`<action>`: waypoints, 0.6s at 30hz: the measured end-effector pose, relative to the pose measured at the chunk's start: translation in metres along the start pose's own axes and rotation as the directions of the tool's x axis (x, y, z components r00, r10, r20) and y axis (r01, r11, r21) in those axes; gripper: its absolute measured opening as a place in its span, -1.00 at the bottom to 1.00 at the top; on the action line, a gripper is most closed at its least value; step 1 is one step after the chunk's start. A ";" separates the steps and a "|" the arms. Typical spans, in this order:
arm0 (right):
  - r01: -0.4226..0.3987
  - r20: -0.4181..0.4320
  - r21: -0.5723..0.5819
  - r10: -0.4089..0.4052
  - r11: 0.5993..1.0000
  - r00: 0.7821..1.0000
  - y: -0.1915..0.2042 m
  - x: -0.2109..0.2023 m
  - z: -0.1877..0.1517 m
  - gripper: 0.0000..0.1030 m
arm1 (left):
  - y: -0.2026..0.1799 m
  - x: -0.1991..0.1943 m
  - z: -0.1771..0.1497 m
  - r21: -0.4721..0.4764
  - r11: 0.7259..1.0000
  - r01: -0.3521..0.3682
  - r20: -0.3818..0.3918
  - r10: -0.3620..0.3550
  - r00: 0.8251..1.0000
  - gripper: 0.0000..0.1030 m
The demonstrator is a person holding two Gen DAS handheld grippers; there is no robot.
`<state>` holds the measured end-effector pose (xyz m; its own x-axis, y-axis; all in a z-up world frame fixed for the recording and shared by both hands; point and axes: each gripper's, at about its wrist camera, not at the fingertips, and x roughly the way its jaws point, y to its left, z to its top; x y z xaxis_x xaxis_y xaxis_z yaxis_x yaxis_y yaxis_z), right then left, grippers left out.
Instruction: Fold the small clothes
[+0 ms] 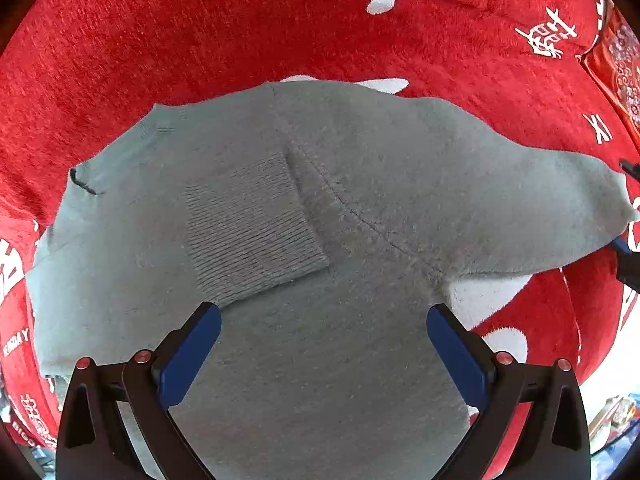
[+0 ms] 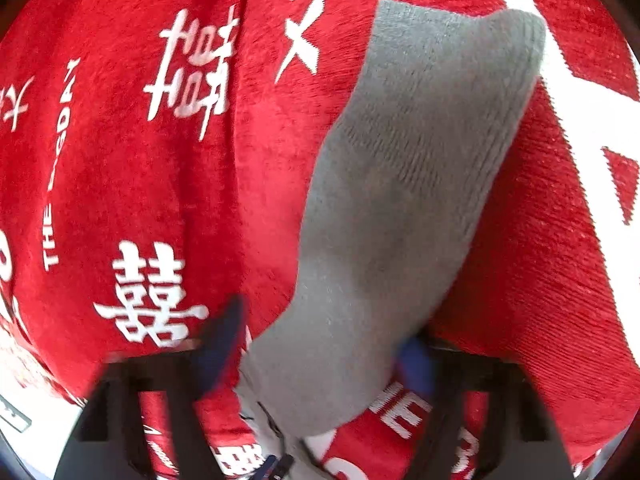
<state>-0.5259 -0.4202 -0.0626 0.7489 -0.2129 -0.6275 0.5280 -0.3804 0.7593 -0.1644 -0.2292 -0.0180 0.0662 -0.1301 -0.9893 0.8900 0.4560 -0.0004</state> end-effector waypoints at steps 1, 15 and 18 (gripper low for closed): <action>-0.029 -0.011 0.007 0.030 1.000 1.000 0.000 0.002 -0.001 -0.88 | 0.002 0.000 -0.001 -0.007 1.000 0.009 0.000 -0.009 1.000 1.00; -0.237 -0.305 -0.509 0.084 0.827 0.949 0.179 0.081 -0.144 -0.87 | 0.102 -0.021 -0.026 -0.131 0.991 -0.030 0.054 0.038 0.998 1.00; -0.246 -0.369 -0.654 -0.018 0.716 0.929 0.216 0.120 -0.212 -0.87 | 0.142 -0.025 -0.038 -0.203 0.978 -0.054 0.058 0.067 0.996 1.00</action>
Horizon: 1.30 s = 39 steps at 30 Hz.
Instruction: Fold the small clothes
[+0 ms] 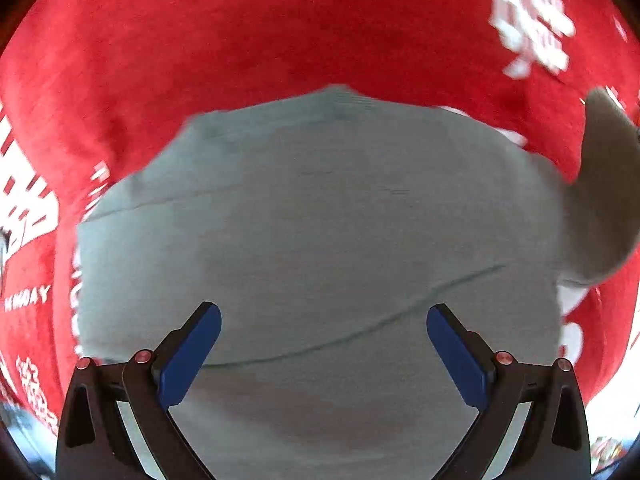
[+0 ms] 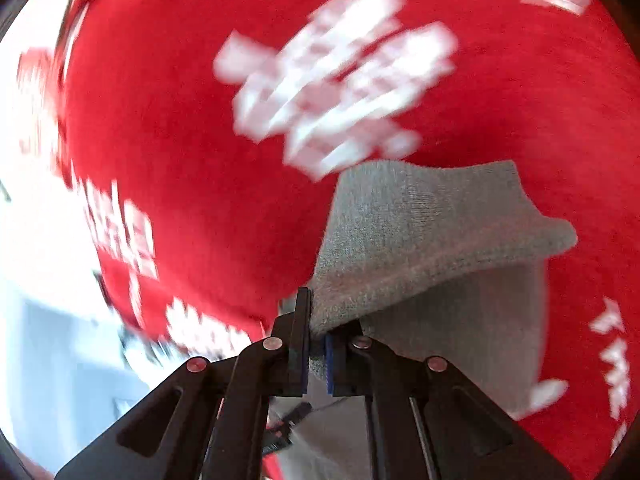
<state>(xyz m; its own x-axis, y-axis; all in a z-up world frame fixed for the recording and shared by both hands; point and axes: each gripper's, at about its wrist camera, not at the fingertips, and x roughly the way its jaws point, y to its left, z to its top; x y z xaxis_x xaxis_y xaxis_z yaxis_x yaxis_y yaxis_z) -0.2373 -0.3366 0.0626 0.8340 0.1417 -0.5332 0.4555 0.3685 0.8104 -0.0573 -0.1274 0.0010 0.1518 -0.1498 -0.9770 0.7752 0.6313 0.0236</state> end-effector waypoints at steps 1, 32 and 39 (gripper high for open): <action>0.010 -0.051 -0.053 -0.013 0.999 0.999 0.020 0.026 -0.008 -0.87 | 0.011 0.001 -0.001 -0.020 1.000 -0.008 0.002 0.008 1.000 1.00; 0.188 -0.379 -0.512 -0.416 0.839 0.826 0.120 0.247 -0.150 -0.55 | 0.204 0.009 -0.031 -0.444 0.832 0.333 0.157 -0.293 0.943 1.00; 0.213 -0.399 -0.400 -0.379 0.891 0.835 0.074 0.182 -0.157 0.28 | 0.193 0.023 -0.030 -0.440 0.812 0.385 0.131 -0.366 0.921 1.00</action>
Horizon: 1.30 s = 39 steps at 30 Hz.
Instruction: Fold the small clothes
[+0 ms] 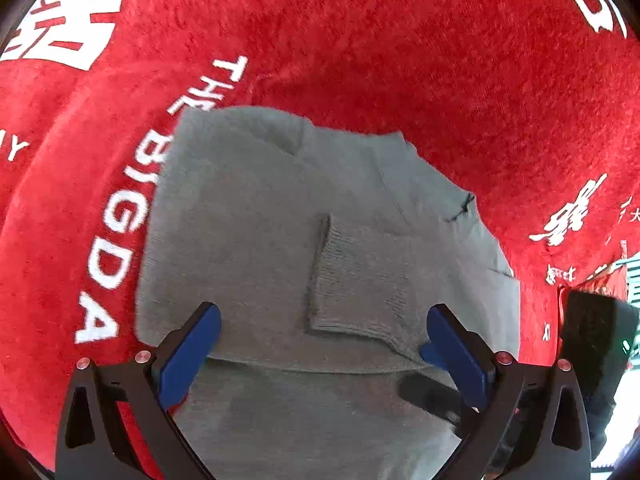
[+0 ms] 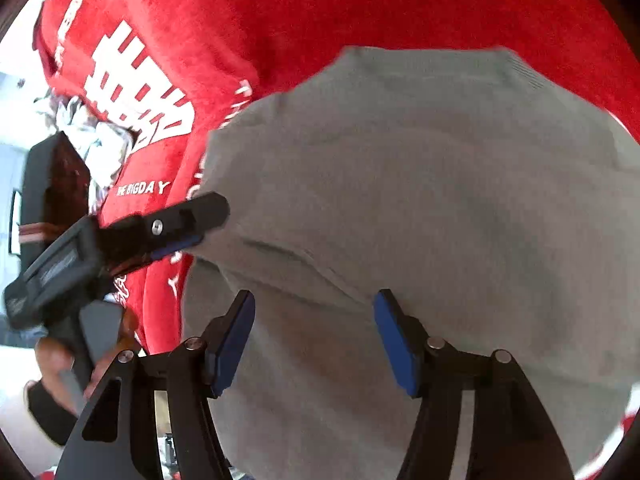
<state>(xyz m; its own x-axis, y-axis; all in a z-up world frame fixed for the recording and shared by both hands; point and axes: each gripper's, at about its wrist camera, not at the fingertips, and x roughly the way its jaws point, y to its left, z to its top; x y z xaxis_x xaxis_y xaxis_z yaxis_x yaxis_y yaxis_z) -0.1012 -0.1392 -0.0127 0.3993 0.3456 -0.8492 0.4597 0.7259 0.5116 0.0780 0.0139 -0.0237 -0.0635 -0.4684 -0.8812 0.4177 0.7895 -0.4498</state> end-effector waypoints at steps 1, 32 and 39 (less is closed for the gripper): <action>0.000 0.007 0.042 -0.001 0.999 1.000 -0.011 -0.004 -0.005 0.28 | -0.003 0.004 -0.001 0.007 1.000 -0.004 -0.007 0.004 1.000 1.00; -0.083 0.147 0.538 0.004 0.839 0.989 -0.197 -0.084 -0.083 -0.62 | -0.020 0.037 -0.030 0.134 0.990 -0.051 -0.069 0.061 0.996 -0.66; -0.053 0.270 0.475 -0.089 0.878 0.959 -0.205 -0.130 -0.069 0.20 | -0.009 0.002 -0.019 0.179 0.971 -0.159 -0.025 0.166 0.986 -0.66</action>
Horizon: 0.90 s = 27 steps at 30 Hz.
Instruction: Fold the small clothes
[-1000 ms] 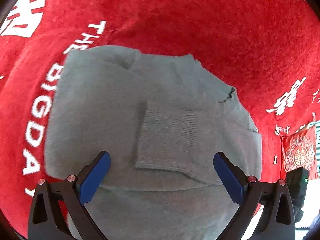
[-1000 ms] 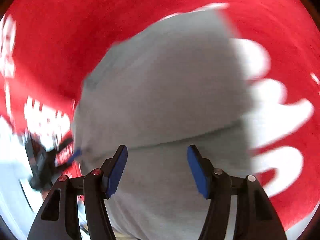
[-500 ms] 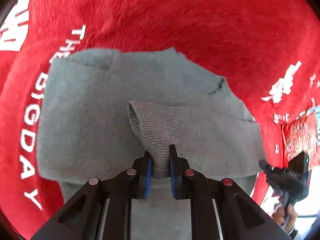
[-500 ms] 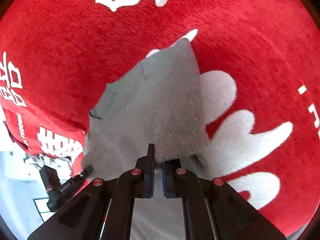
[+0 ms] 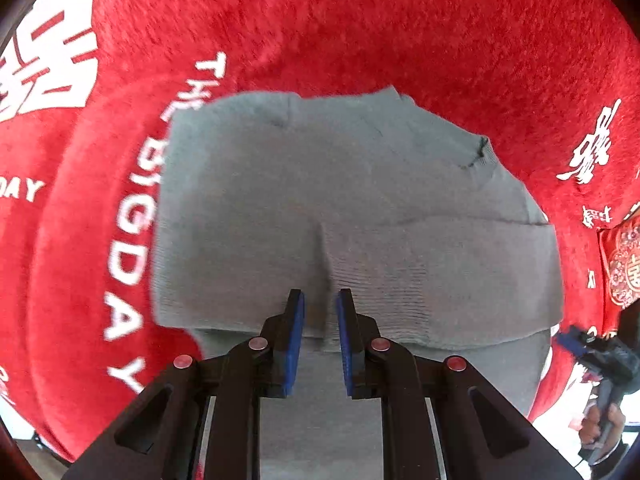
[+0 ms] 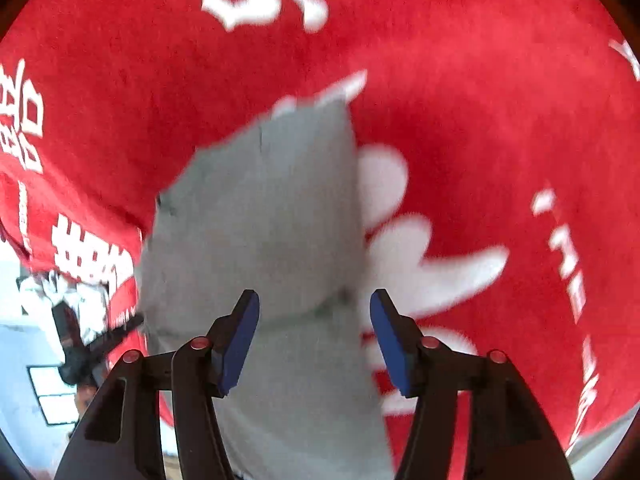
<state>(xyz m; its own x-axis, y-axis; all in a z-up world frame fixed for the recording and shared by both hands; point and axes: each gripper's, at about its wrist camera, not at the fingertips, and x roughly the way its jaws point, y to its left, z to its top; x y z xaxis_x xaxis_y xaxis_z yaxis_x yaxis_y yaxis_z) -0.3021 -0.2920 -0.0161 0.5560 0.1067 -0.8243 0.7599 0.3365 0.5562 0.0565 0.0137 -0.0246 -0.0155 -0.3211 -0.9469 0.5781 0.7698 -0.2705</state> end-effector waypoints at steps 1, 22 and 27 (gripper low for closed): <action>-0.015 0.004 0.033 0.015 0.999 1.000 -0.005 0.004 0.009 0.20 | 0.000 -0.004 0.002 0.011 1.000 -0.009 0.012 0.009 1.000 -0.66; 0.179 -0.004 0.031 -0.179 0.983 0.984 -0.003 0.048 0.058 -0.68 | -0.034 0.039 0.021 0.034 0.991 -0.127 0.026 0.126 0.992 -0.66; 0.206 0.036 -0.023 -0.205 0.978 0.978 0.015 0.020 0.036 -0.64 | -0.014 0.012 0.017 0.016 0.991 -0.131 0.054 0.130 0.990 -0.66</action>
<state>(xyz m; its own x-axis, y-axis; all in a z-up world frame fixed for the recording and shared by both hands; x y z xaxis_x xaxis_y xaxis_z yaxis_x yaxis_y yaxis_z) -0.2675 -0.3186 -0.0204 0.3998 0.0017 -0.9166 0.8502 0.3729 0.3716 0.0626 -0.0105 -0.0295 0.1039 -0.2477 -0.9633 0.5882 0.7963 -0.1413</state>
